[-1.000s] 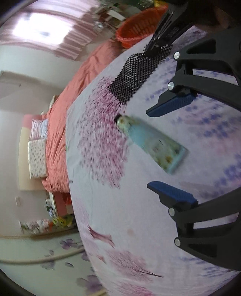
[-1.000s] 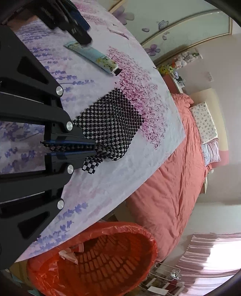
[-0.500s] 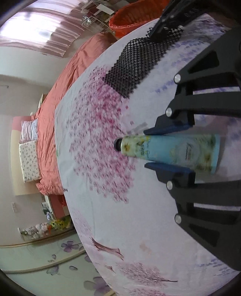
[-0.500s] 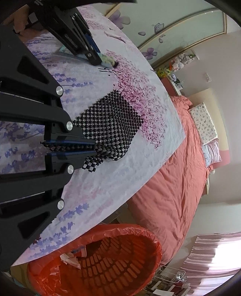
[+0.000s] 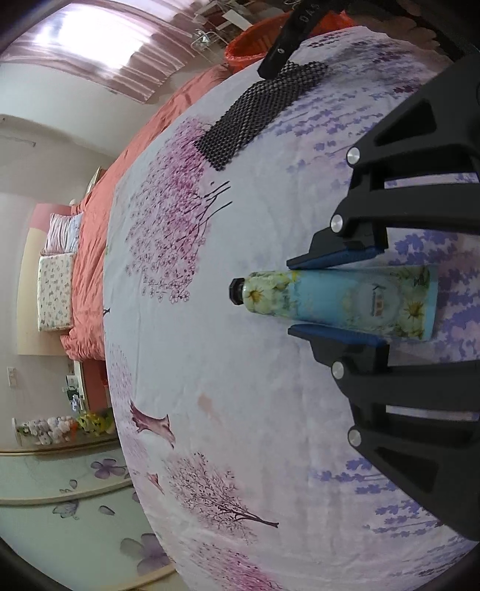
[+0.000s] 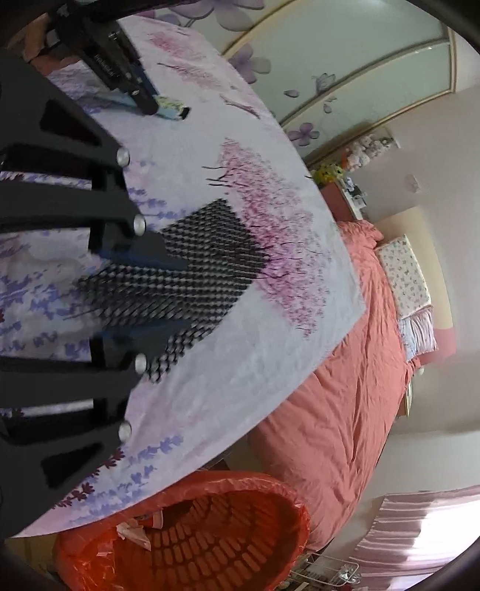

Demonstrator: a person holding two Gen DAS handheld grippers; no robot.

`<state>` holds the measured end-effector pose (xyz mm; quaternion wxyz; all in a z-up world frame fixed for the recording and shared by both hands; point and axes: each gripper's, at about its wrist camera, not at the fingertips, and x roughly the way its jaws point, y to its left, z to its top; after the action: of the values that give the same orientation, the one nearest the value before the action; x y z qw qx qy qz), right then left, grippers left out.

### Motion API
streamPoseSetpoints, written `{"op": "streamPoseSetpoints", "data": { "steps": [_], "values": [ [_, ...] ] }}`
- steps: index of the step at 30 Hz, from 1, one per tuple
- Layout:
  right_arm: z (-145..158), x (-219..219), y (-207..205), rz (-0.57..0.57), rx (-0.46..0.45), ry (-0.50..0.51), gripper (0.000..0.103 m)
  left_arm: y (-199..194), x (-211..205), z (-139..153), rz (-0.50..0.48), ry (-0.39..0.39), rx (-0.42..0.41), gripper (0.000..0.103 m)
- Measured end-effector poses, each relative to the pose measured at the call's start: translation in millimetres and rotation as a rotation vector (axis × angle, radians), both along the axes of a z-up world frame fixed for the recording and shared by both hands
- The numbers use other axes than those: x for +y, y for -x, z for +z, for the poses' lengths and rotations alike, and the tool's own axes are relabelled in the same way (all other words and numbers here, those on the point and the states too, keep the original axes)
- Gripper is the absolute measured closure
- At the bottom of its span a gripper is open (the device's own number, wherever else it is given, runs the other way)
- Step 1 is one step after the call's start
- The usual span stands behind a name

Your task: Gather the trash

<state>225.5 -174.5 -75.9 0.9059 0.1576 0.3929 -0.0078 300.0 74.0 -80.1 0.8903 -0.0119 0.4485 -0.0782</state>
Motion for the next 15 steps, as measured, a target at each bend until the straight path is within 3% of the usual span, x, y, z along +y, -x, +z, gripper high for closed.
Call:
{"op": "streamPoseSetpoints", "data": {
  "steps": [4,8,15],
  "values": [
    [0.4,10.1,-13.5,0.0,0.016,0.037,0.054,-3.3,-1.3,-0.2,0.008,0.004,0.0,0.068],
    [-9.7,22.3,-27.7,0.008,0.059,0.088,0.049,-5.4,-1.0,-0.8,0.019,0.01,-0.008,0.068],
    [-12.6,28.2,-25.3,0.019,0.048,0.136,0.046,-3.9,-1.4,-1.9,0.022,-0.003,-0.032,0.068]
  ]
}}
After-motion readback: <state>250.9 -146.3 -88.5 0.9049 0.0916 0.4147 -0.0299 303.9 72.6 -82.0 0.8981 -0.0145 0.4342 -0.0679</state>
